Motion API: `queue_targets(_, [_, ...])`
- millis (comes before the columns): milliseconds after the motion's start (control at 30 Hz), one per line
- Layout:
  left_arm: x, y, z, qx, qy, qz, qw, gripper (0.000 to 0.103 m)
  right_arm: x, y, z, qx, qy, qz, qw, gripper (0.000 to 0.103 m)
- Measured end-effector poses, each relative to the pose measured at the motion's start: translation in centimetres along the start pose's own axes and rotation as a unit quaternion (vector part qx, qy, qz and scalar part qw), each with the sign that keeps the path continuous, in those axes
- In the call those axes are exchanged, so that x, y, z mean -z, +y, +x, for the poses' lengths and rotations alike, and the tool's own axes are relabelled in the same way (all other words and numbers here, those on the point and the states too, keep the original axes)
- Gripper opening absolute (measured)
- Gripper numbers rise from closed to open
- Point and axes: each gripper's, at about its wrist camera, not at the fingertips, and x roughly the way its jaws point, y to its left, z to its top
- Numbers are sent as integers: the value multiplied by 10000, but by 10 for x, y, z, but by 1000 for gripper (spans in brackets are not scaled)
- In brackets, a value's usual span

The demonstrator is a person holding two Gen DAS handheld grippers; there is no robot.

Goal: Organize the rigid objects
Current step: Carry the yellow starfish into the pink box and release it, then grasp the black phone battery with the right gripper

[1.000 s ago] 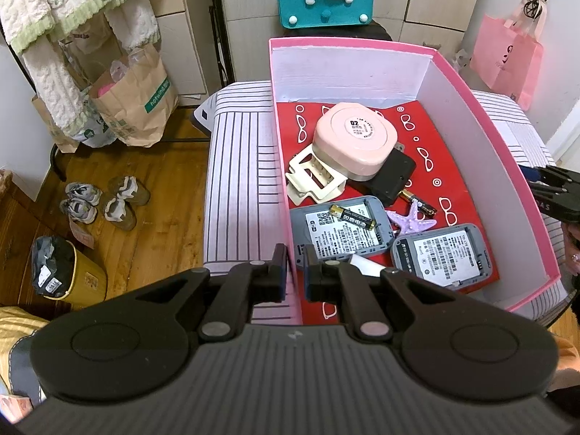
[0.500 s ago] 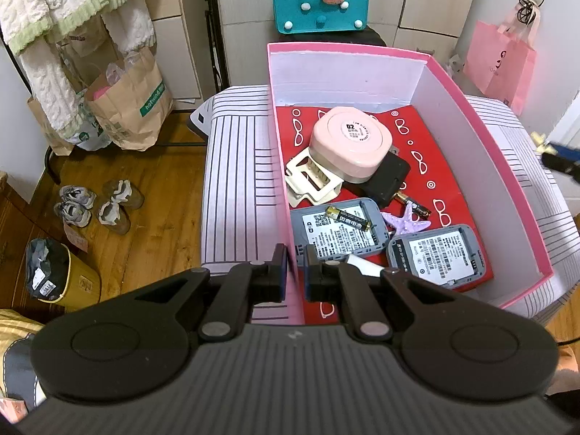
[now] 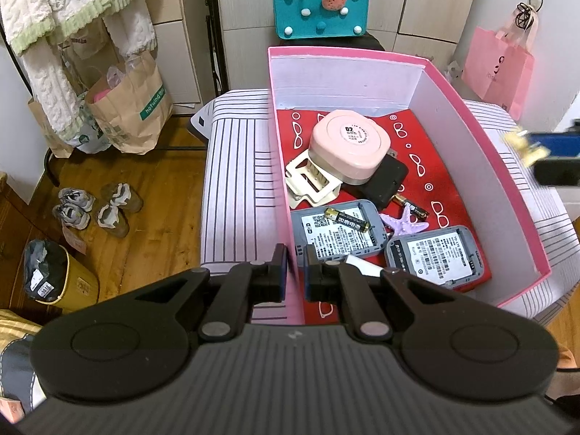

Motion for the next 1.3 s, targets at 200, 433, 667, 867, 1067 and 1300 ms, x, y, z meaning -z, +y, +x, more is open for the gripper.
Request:
queue_targets(200, [0,1,-1,-4,-16,-46,10000,7,-10,18,55,1051,737,-1193,9845,40])
queue_targets(433, [-1,2,0,11,17,-37,10000,7,-7,12,75,1042,1101,-1433,9780,40])
queue_targets(667, [-1,1,0,-26,9,-42,10000,7,-9,1,77,1087,969,-1292,9809,46])
queue_targets(867, [-3,2,1,-6,34,-118,9999,7,-12,-23,12,780,-91,-580,9952,54])
queue_targets(1067, [-2,1,2,-27,16,-138,9999,7,15,-71,-30,917,-611,136,9938,58])
queue_targets(1300, [-3,-1,3,-110,25,-161,9998,7,62,-120,-24,1150,-360,603,9909,58])
